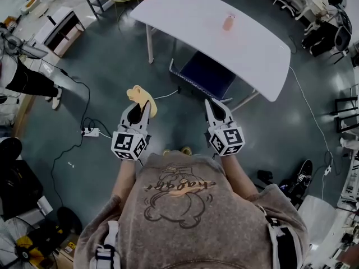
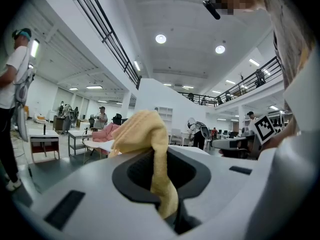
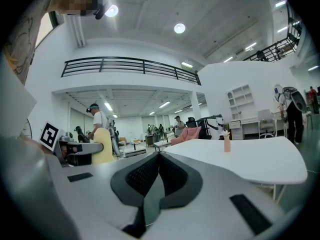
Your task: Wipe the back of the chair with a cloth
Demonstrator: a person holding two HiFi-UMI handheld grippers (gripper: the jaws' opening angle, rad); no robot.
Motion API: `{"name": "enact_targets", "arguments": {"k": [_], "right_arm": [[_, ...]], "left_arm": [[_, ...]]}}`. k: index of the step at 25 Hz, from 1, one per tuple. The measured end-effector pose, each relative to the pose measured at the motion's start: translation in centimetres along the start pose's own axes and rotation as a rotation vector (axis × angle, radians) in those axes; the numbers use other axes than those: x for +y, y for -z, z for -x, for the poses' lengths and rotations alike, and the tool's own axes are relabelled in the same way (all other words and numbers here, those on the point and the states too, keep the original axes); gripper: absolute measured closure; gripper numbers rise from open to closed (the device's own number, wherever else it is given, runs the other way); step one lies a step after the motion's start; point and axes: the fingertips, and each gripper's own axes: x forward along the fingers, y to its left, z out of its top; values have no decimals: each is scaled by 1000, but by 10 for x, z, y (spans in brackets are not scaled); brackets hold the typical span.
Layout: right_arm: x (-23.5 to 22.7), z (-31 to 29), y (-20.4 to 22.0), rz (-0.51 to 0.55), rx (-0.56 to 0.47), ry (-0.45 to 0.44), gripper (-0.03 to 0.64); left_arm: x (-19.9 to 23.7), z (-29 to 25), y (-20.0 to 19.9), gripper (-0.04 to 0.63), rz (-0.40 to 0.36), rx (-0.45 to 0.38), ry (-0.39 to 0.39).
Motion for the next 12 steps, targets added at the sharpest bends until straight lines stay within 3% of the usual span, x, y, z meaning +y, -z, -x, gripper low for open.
{"name": "enact_targets", "arguments": {"k": [12], "right_arm": [[-2,2,-3,-3,0,11,592]], "left_arm": [[-8,-5,-7,545,18,2,21]]}}
